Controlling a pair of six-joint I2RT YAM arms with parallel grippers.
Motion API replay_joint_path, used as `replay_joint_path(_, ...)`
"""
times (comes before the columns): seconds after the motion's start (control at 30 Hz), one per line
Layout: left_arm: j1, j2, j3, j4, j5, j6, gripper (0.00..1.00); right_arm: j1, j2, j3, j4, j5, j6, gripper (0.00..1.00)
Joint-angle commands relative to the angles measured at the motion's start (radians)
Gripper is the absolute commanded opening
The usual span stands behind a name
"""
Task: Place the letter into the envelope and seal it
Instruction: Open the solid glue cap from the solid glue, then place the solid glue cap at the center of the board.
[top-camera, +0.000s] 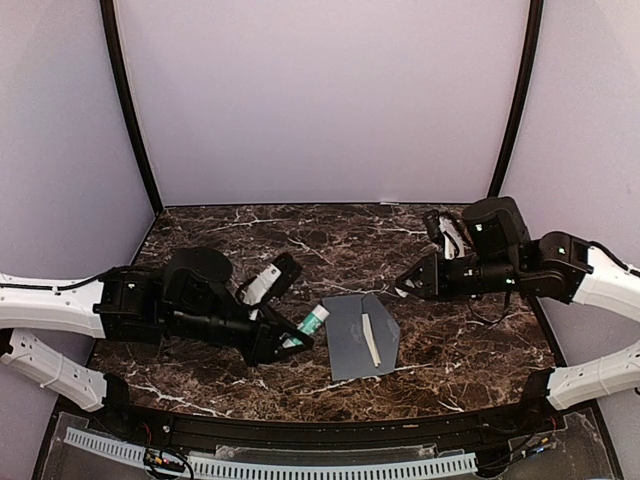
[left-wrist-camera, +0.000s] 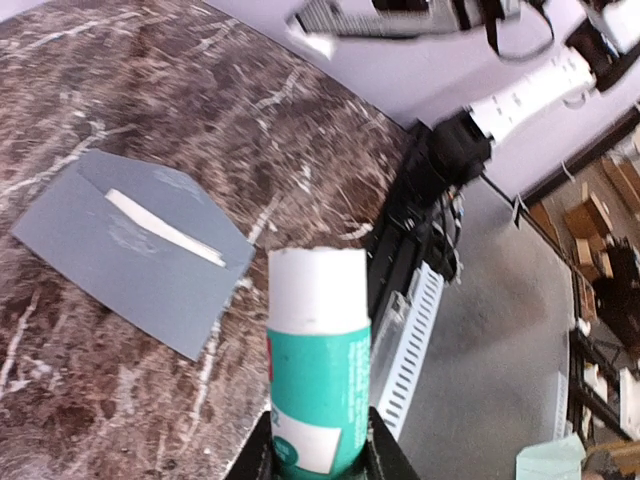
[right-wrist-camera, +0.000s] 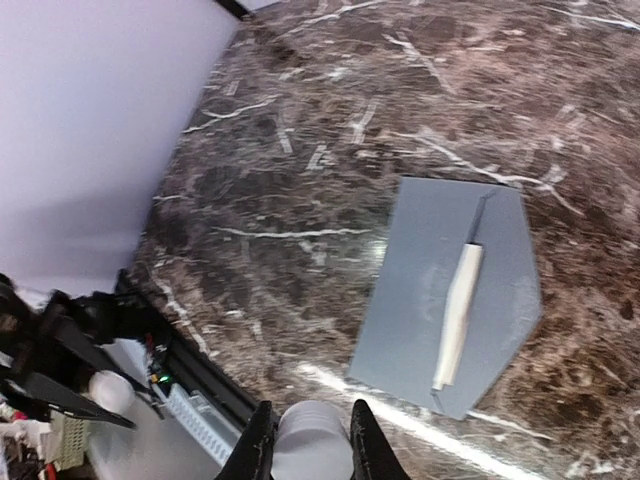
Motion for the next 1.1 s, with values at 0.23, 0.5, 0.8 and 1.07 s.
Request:
replay_joint_path(0.23, 0.157, -0.157, 0.005, -0.028, -0.035, -0.117, 0.00, -0.323, 0.106, -0.218, -0.105, 0.274, -0.035, 0.06)
replay_joint_path(0.5, 0.158, -0.127, -0.023, 0.031, -0.009, -0.146, 0.01, -0.559, 0.106, -0.359, -0.019, 0.273, -0.054, 0.11)
replay_joint_path(0.8, 0.158, -0.120, -0.054, 0.059, 0.013, -0.171, 0.01, -0.670, 0.199, -0.376, -0.011, 0.378, -0.081, 0.13)
replay_joint_path(1.07, 0.158, -0.142, -0.084, 0.066, 0.020, -0.195, 0.00, -0.730, 0.283, -0.368, 0.019, 0.386, -0.097, 0.19)
